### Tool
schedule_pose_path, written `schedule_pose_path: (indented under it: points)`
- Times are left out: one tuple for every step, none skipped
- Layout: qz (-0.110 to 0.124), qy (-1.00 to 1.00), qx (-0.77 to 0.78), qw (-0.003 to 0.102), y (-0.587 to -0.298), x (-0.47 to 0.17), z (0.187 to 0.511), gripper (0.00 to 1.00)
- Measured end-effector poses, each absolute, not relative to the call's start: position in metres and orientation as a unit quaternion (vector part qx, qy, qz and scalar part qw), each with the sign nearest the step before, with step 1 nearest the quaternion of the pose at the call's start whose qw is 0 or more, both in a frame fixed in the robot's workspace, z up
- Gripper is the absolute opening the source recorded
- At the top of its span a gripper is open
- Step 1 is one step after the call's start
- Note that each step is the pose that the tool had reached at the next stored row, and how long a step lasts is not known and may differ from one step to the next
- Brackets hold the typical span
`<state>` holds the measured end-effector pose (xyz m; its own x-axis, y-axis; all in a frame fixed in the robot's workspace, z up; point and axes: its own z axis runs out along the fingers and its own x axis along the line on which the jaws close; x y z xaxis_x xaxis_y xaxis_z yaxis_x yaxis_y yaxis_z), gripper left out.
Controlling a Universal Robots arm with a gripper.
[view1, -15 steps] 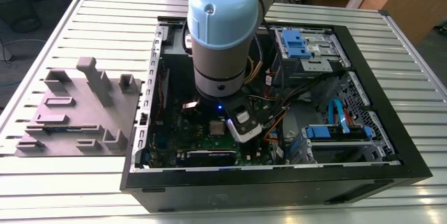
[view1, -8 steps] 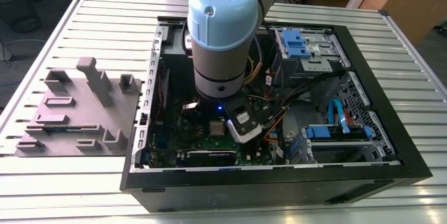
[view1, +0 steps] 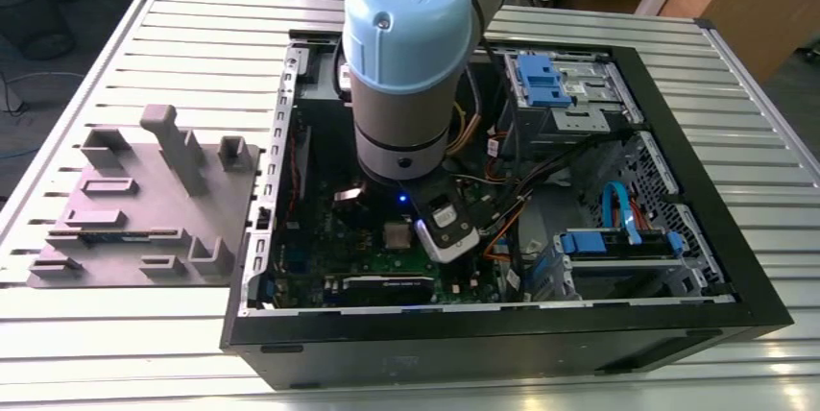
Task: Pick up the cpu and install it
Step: 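Place the cpu into insertion slot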
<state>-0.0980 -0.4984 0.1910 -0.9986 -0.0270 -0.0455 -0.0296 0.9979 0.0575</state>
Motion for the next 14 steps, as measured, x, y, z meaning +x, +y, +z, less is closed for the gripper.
schedule_pose_path:
  points:
    - [0.029, 0.999, -0.014, 0.022, -0.4984, -0.0981, 0.1906, 0.48]
    - [0.029, 0.999, -0.014, 0.022, -0.4984, -0.0981, 0.1901, 0.48]
    - [0.029, 0.999, -0.014, 0.022, -0.4984, -0.0981, 0.1898, 0.48]
    - [0.029, 0.999, -0.014, 0.022, -0.4984, -0.0981, 0.1897, 0.48]
    - [0.029, 0.999, -0.014, 0.022, -0.4984, -0.0981, 0.1895, 0.48]
    - [0.029, 0.999, -0.014, 0.022, -0.4984, -0.0981, 0.1893, 0.48]
    - [0.029, 0.999, -0.014, 0.022, -0.4984, -0.0981, 0.1891, 0.48]
    - [0.029, 0.999, -0.014, 0.022, -0.4984, -0.0981, 0.1887, 0.48]
    - [0.029, 0.999, -0.014, 0.022, -0.4985, -0.0981, 0.1885, 0.48]
    - [0.029, 0.999, -0.014, 0.022, -0.4985, -0.0982, 0.1885, 0.48]
    - [0.029, 0.999, -0.014, 0.022, -0.4985, -0.0981, 0.1884, 0.48]
    - [0.029, 0.999, -0.014, 0.022, -0.4984, -0.0981, 0.1883, 0.48]
    - [0.029, 0.999, -0.014, 0.022, -0.4984, -0.0981, 0.1882, 0.48]
    - [0.029, 0.999, -0.014, 0.022, -0.4984, -0.0981, 0.1882, 0.48]
